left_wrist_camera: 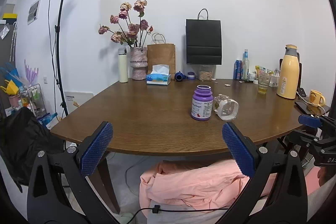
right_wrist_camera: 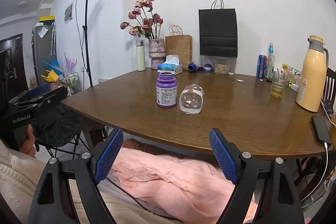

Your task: Flip cup upright

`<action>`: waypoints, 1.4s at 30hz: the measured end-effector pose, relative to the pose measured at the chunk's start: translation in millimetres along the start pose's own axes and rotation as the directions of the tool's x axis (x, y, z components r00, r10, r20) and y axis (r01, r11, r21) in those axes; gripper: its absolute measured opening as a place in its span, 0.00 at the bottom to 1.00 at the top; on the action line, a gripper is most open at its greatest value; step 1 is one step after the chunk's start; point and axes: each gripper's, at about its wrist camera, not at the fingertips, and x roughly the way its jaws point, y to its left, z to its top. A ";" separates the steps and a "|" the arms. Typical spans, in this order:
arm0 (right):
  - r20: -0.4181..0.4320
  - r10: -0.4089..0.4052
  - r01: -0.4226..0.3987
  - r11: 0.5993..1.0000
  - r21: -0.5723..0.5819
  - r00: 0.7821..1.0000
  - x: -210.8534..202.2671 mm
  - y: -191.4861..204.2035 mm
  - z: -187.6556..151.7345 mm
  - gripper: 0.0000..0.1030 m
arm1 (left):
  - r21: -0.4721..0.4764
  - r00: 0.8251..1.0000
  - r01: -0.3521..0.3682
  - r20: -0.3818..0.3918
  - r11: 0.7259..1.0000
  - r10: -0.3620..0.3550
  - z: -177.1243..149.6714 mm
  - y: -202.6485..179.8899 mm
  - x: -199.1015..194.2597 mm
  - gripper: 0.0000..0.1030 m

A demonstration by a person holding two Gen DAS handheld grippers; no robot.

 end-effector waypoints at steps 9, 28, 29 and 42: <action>0.004 -0.002 0.002 1.000 0.000 1.000 -0.8 0.4 0.6 0.86 | 0.002 1.000 0.006 -0.003 1.000 -0.006 -0.3 0.2 1.1 1.00; 0.008 -0.004 0.004 1.000 0.001 1.000 -0.9 1.3 0.1 0.86 | 0.001 1.000 0.010 -0.005 1.000 -0.010 -1.0 -0.3 1.3 1.00; 0.008 -0.005 0.005 1.000 0.002 1.000 -1.0 1.3 0.1 0.86 | 0.002 1.000 0.010 -0.005 1.000 -0.010 -1.2 -1.0 1.4 1.00; 0.005 -0.001 0.001 1.000 0.005 1.000 0.3 0.9 0.2 0.86 | 0.001 1.000 0.013 -0.008 1.000 -0.013 -0.4 0.3 2.3 1.00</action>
